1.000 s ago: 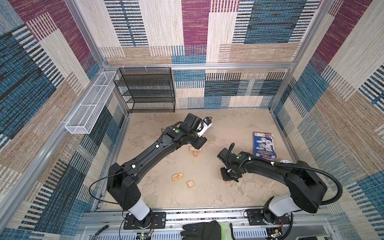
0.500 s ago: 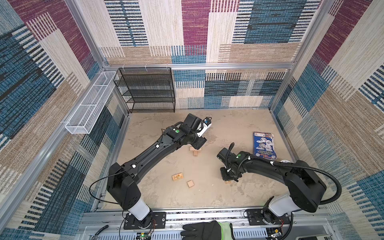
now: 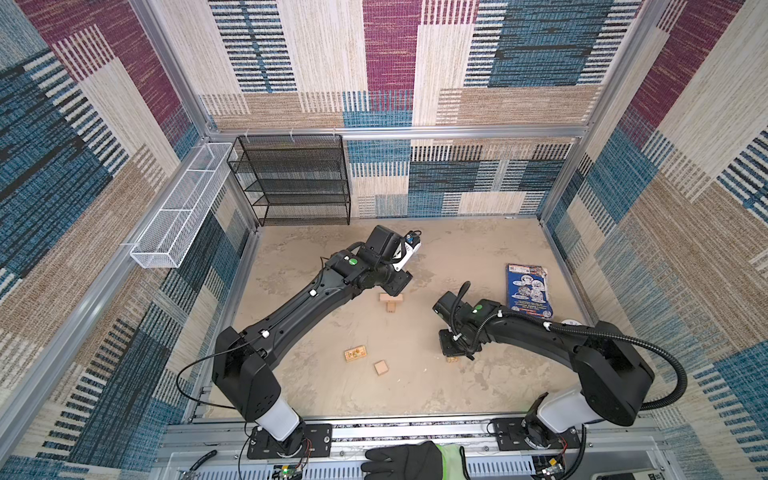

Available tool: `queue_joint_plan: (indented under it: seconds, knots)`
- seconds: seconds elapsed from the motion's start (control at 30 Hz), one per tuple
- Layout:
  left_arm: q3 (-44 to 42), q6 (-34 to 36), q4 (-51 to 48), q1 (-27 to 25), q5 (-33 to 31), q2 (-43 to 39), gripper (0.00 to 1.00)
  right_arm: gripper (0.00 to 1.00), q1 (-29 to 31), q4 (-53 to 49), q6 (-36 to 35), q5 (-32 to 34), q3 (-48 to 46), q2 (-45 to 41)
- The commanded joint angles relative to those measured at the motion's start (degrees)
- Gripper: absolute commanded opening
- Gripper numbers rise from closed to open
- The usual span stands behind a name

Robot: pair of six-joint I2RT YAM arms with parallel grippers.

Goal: Build the wood block tower
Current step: 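Lift the cow-printed block with the right gripper while the left arm holds still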

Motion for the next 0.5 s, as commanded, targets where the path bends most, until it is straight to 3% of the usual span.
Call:
queue_joint_plan:
  seconds: [0.0,0.1,0.47]
  knots:
    - [0.82,-4.91,-0.61,0.04,-0.14,0.1,0.65,0.0,0.13,-0.98,1.68,1.41,2.16,-0.68]
    - [0.61,-7.9,-1.51,0.17,-1.0,-0.56,0.64,0.0,0.12,-2.06,1.07,2.44,5.79,0.03]
    - [-14.11,-14.06,3.09,0.7,-2.22,-9.49,0.63,0.0,0.08,-6.52,-1.08,3.37,21.78,8.05]
